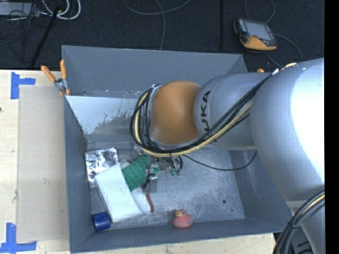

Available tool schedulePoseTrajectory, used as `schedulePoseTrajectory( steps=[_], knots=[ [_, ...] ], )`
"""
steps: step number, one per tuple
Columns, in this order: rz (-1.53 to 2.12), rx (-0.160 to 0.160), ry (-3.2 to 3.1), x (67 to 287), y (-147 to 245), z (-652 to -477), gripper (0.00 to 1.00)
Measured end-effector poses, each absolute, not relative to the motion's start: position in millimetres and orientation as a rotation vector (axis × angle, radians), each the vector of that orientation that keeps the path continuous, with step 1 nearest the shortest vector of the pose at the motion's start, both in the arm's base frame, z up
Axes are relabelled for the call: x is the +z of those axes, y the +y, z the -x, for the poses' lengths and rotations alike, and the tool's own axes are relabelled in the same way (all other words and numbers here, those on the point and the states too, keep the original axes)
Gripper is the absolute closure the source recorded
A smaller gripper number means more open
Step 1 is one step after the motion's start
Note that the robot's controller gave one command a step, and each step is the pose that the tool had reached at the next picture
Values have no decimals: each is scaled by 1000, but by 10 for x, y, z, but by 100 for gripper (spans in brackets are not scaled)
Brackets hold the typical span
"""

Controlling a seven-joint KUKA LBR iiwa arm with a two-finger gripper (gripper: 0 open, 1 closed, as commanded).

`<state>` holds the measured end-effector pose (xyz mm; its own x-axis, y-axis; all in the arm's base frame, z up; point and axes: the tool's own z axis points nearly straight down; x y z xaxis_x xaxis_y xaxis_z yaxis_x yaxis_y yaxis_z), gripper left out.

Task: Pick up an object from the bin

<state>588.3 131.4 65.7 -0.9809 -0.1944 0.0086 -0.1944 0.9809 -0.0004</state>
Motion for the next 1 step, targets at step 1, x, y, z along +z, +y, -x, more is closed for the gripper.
schedulePoseTrajectory(
  steps=[1],
  knots=[
    [-729,-1,-3059,1007,1348,-5892,0]
  ],
)
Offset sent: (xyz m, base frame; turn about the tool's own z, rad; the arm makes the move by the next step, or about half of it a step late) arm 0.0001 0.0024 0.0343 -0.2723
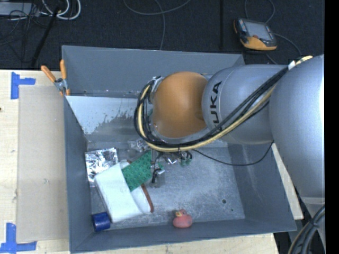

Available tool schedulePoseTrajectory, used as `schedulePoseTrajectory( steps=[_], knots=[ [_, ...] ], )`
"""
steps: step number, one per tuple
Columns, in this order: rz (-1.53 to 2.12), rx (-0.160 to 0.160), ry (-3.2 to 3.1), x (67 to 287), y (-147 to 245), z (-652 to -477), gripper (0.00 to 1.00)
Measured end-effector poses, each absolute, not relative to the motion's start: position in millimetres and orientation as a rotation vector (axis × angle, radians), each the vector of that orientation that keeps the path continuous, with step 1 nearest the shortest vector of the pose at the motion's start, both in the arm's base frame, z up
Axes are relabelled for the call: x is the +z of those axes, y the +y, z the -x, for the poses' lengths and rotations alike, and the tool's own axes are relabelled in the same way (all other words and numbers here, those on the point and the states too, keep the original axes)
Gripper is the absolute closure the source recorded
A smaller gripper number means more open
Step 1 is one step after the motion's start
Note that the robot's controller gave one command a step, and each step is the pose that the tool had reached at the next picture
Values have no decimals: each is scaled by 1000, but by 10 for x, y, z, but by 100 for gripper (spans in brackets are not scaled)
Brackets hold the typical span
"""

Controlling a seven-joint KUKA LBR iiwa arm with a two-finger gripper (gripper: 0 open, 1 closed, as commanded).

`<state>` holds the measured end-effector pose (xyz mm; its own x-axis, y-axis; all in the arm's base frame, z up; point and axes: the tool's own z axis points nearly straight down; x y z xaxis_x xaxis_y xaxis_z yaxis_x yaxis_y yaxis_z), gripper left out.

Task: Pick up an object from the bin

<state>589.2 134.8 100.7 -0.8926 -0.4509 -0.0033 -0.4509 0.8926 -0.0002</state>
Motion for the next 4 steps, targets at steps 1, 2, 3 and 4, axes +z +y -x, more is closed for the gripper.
schedulePoseTrajectory(
  steps=[1,2,3,4],
  knots=[
    [887,1,3012,1104,1264,-5896,0],
    [1069,2,2953,683,1271,-6044,0],
    [1060,4,2956,680,1271,-6045,0],
    [1057,3,2956,690,1267,-6052,100]
  ],
)
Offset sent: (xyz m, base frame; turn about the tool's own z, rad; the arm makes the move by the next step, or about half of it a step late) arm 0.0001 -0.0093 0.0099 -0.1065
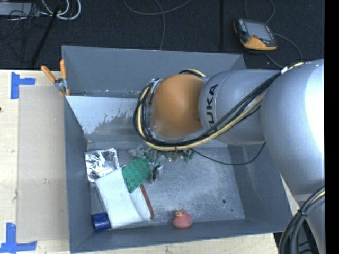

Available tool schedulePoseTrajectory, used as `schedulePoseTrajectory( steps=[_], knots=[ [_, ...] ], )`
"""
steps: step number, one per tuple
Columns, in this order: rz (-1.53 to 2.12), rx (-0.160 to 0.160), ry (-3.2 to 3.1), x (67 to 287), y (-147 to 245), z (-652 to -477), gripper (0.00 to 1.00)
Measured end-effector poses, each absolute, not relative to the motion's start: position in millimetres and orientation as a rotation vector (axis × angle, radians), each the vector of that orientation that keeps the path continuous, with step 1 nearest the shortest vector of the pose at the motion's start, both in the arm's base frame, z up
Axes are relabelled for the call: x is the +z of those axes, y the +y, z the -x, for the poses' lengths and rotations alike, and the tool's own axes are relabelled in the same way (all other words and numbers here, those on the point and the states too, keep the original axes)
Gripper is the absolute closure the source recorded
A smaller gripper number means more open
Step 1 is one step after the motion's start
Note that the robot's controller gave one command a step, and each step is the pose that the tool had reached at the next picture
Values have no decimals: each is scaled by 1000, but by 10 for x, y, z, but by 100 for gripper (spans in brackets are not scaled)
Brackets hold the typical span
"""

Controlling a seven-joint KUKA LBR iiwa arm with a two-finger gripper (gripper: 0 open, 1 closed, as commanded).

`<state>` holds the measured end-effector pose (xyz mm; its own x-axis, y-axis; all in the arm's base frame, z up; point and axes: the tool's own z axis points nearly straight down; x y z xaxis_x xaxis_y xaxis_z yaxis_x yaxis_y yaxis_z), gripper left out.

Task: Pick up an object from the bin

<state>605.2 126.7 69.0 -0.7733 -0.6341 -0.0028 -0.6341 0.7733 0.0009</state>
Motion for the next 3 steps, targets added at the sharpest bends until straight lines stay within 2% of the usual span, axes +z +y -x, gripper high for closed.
schedulePoseTrajectory(
  steps=[1,2,3],
  knots=[
    [1050,2,2959,876,1266,-6056,100],
    [1042,0,2958,1371,1278,-6067,100],
    [1035,0,2962,1670,1289,-6074,100]
  ],
)
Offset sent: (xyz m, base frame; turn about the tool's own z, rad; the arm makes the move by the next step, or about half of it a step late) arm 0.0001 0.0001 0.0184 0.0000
